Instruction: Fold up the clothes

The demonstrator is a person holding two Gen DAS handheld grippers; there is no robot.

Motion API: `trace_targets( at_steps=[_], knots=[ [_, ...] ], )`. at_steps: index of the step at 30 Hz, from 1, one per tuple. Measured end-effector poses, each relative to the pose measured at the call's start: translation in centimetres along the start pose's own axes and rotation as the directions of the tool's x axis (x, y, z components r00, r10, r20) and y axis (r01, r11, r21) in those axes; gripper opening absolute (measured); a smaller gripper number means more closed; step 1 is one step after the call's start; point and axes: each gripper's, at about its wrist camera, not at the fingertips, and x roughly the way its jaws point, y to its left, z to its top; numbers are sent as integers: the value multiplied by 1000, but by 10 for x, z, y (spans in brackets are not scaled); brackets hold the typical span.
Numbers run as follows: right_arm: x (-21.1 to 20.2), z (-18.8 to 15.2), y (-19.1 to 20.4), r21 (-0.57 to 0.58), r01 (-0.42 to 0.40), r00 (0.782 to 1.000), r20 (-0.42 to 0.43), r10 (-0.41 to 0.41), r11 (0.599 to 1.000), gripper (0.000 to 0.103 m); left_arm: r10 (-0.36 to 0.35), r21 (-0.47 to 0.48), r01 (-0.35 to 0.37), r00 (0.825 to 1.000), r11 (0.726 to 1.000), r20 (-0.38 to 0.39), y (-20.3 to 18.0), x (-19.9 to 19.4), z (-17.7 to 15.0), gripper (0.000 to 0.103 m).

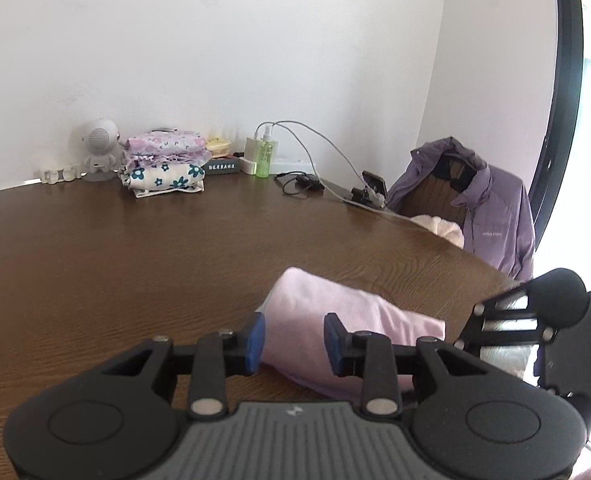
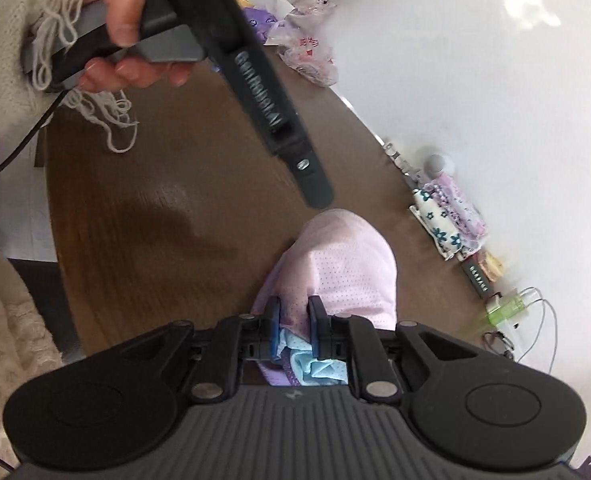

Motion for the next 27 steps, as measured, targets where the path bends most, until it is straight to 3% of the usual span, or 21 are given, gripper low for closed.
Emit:
trace_targets(
  at_steps=[3,5,8,10,11,16,17,18,19,21,23,25,26,27],
  knots=[
    [-6,-4,-15,128,-66,998,19,64,990,25,-24,3,24,1000,1000,5,-3,11,11,30],
    [-17,-8,-36,278,-118,992,66,103,953,32,-40,18,40,999,999,-5,-6,23,16,29],
    [-29,-19,-68,511,-157,985,144,95,845,33,-45,43,47,998,998,-44,-11,42,15,27],
    [-28,-27,-82,624,-159,984,164,71,765,33,-43,44,47,996,998,-77,-10,51,10,17],
    [-27,-32,-83,654,-146,986,153,59,742,33,-42,44,47,995,998,-94,-10,56,7,16],
    [-3,-54,-72,694,-109,994,64,90,712,30,-43,47,50,989,998,-144,-10,68,-1,16],
    [-2,-57,-73,704,-117,993,74,91,700,30,-49,43,55,990,998,-135,-8,64,1,18],
    [-5,-60,-75,720,-127,992,92,87,682,30,-56,37,62,991,997,-124,-7,59,3,27],
    [-10,-63,-79,743,-138,990,116,77,654,31,-55,23,58,993,998,-109,-3,55,7,42],
    [-21,-73,-90,804,-154,987,153,50,574,42,-42,-13,41,996,999,-75,7,48,14,57],
    [-30,-84,-99,862,-162,986,165,38,481,51,-38,-70,32,996,997,-81,20,50,21,61],
    [-33,-98,-105,913,-166,986,162,44,373,69,-49,-140,31,991,990,-121,34,60,24,67],
    [-33,-107,-106,935,-172,985,164,52,311,83,-63,-180,35,986,983,-154,41,68,25,69],
    [-30,-114,-106,948,-183,983,173,64,258,84,-86,-222,47,981,974,-172,47,74,24,69]
  ],
)
